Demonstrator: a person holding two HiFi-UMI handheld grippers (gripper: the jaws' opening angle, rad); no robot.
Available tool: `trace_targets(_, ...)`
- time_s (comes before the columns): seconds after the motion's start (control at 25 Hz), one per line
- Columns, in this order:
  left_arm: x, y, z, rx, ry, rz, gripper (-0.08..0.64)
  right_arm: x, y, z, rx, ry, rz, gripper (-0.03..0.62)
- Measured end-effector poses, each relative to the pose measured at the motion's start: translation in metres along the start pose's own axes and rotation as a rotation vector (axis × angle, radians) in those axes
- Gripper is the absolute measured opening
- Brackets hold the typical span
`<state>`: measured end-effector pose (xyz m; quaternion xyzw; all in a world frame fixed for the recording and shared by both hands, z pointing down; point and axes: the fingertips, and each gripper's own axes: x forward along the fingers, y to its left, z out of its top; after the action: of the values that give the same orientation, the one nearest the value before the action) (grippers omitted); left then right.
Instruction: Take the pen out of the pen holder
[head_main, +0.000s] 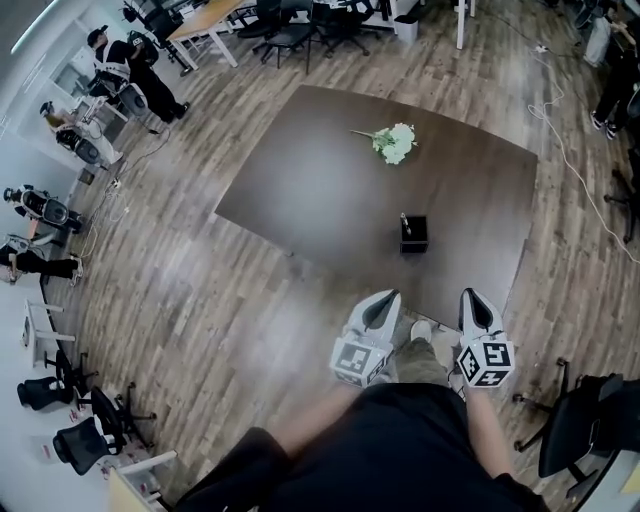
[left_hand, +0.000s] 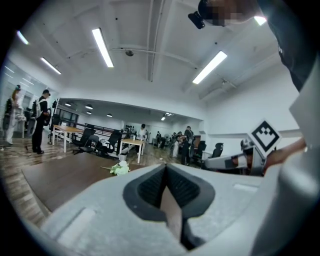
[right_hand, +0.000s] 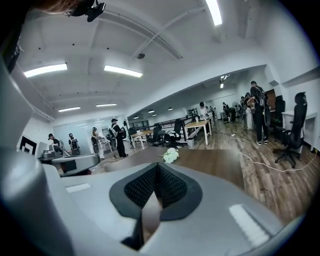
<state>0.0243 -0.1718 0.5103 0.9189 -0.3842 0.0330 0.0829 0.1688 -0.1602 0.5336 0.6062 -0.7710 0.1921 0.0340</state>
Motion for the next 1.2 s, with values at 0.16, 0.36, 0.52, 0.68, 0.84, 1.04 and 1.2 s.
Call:
trace_targets(0.16,0.047,0.010,0.002,0.011,0.018,0.051,0.003,0.044,-0.037,0.011,0.004,0.030,0.065,0.003)
trace_targets(0.36,0.090,0.026,-0.007,-0.002,0.053,0.099,0.003,0.105,-0.060,0.011,-0.045,0.090,0.175,0.014)
trace_targets(0.52,0.113,0.045,-0.013,-0.038,0.071,0.163,0.003,0.152,-0.067,-0.006,-0.073,0.165,0.258,0.026)
trace_targets(0.68,0.131,0.059,-0.010,-0.067,0.063,0.217,0.003,0.191,-0.062,-0.022,-0.107,0.231,0.336,0.068)
trace_targets(0.84,0.140,0.078,-0.017,-0.082,0.064,0.234,0.003,0.233,-0.050,-0.031,-0.129,0.276,0.378,0.077)
trace_targets(1.04,0.139,0.102,-0.035,-0.137,0.090,0.240,0.003,0.282,-0.028,-0.049,-0.201,0.343,0.423,0.083)
trace_targets(1.2,0.138,0.119,-0.039,-0.165,0.091,0.264,0.003,0.312,-0.019,-0.062,-0.227,0.385,0.439,0.092)
